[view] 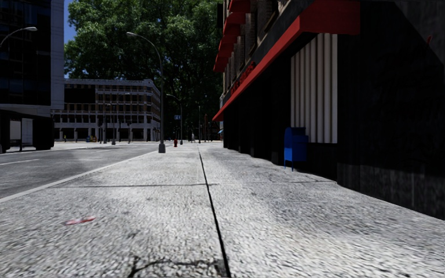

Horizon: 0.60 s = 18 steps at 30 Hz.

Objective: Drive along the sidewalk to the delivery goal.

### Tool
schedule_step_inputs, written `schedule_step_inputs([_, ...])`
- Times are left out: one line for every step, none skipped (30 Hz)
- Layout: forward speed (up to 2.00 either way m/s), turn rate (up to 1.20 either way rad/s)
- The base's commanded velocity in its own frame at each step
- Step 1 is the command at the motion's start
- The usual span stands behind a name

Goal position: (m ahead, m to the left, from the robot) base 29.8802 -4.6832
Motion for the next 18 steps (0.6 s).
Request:
schedule_step_inputs([1.78,0.0])
schedule_step_inputs([1.78,0.0])
schedule_step_inputs([1.78,0.0])
schedule_step_inputs([1.78,0.0])
schedule_step_inputs([1.78,0.0])
schedule_step_inputs([1.78,0.0])
schedule_step_inputs([1.78,0.0])
schedule_step_inputs([1.78,0.0])
schedule_step_inputs([1.78,0.0])
schedule_step_inputs([1.78,0.0])
schedule_step_inputs([1.78,0.0])
schedule_step_inputs([1.78,0.0])
schedule_step_inputs([1.78,0.0])
schedule_step_inputs([1.78,0.0])
schedule_step_inputs([1.78,0.0])
schedule_step_inputs([1.78,0.0])
schedule_step_inputs([1.78,0.0])
schedule_step_inputs([1.78,0.0])
